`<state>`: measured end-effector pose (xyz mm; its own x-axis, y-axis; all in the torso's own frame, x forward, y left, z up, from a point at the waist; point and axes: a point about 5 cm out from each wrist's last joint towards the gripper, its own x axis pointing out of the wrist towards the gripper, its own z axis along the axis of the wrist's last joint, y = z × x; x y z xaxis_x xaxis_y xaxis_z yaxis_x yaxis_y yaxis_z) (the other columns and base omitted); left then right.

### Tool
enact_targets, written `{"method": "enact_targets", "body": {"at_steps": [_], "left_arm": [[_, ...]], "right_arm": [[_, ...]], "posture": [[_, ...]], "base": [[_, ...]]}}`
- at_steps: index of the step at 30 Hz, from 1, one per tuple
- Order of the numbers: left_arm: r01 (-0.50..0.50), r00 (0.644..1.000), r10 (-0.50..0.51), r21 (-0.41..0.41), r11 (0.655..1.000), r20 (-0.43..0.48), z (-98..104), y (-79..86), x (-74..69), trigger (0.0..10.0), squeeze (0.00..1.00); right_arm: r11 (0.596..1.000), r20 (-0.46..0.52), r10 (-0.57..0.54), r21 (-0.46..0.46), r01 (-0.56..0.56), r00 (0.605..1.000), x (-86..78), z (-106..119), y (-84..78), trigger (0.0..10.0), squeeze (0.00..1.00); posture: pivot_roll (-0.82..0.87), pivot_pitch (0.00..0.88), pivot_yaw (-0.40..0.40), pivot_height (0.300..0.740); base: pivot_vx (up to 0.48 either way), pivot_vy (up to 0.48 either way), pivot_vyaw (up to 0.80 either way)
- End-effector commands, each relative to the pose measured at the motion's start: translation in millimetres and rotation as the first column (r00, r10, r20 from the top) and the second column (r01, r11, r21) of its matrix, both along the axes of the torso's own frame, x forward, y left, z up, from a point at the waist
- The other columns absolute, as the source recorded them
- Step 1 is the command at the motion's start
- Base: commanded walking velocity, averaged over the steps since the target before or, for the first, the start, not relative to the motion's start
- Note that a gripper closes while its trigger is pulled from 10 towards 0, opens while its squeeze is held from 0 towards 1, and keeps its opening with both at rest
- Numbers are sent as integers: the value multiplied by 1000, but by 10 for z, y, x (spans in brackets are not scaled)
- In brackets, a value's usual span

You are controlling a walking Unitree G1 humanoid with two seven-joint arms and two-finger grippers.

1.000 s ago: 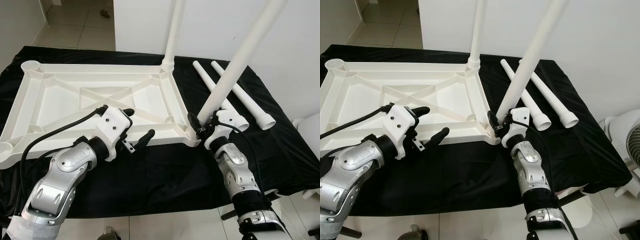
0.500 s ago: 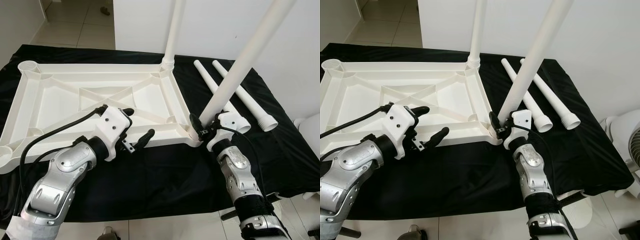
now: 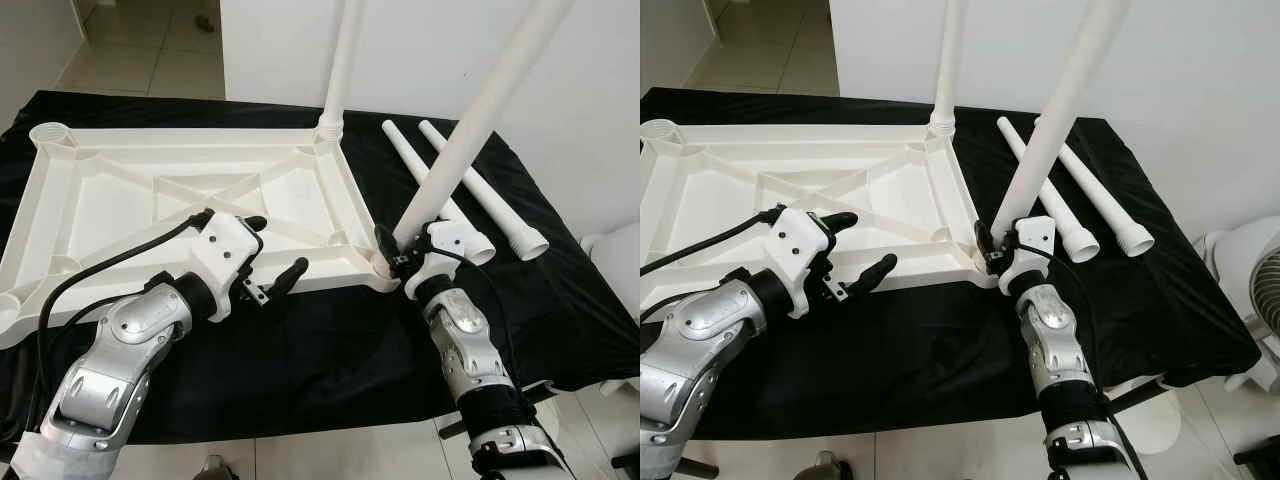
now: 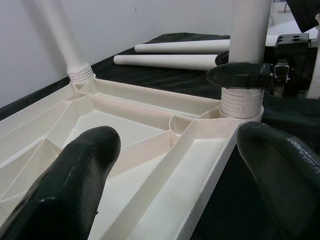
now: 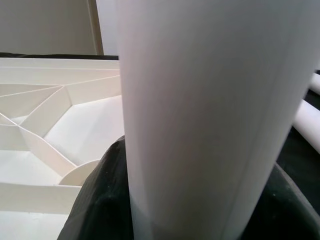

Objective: Building children table

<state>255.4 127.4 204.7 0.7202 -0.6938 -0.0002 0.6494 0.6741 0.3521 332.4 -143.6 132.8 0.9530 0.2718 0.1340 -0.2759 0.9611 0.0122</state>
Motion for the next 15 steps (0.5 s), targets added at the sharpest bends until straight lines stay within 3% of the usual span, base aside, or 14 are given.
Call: {"method": "enact_targets", "body": {"at_steps": [1, 10, 15], "left_arm": [[15, 1000, -15, -2, 1000, -3, 11, -16, -13, 10000, 0], [13, 1000, -13, -5, 1000, 0, 12, -21, -13, 10000, 0], [13, 1000, -13, -6, 1000, 2, 18, -22, -9, 10000, 0]], "right_arm": [[997, -201, -64, -44, 56, 977, -84, -406, -109, 10000, 0], [992, -176, -128, -39, 123, 976, -59, -359, -54, 10000, 0], [982, -152, -183, 12, 187, 971, -74, -328, -36, 10000, 0]], "posture": [[116, 114, -81, 740], [116, 113, -87, 740], [112, 110, -85, 740]], "base": [[0, 0, 0], [0, 0, 0], [0, 0, 0]]}}
